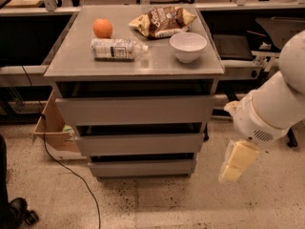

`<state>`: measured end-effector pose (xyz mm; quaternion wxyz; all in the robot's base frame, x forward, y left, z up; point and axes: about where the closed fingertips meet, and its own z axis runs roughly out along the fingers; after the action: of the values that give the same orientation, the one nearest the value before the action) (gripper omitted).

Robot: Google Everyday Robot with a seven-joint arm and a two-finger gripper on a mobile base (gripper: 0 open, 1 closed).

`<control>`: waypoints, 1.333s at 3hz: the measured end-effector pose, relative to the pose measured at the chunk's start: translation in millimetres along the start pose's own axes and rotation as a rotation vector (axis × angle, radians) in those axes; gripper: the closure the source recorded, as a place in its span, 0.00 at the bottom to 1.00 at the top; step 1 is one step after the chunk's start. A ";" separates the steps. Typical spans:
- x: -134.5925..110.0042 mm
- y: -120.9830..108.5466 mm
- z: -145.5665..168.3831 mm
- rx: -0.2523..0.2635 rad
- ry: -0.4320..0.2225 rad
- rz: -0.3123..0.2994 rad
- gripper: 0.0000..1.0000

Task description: Open bottom drawer

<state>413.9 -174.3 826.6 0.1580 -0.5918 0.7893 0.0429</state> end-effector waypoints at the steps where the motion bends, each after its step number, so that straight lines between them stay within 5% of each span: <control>1: 5.4 15.7 39.2 -0.024 -0.020 0.011 0.00; 2: 12.2 32.3 74.7 -0.060 0.001 0.036 0.00; 3: 12.1 32.5 74.8 -0.059 0.000 0.037 0.00; 4: 0.2 33.6 115.2 -0.066 -0.043 0.021 0.00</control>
Offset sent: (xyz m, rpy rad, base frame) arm -0.0257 0.0251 -0.1167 0.0202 0.1144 -0.0352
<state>404.8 -135.3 713.6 0.1548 -0.5875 0.7899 0.0835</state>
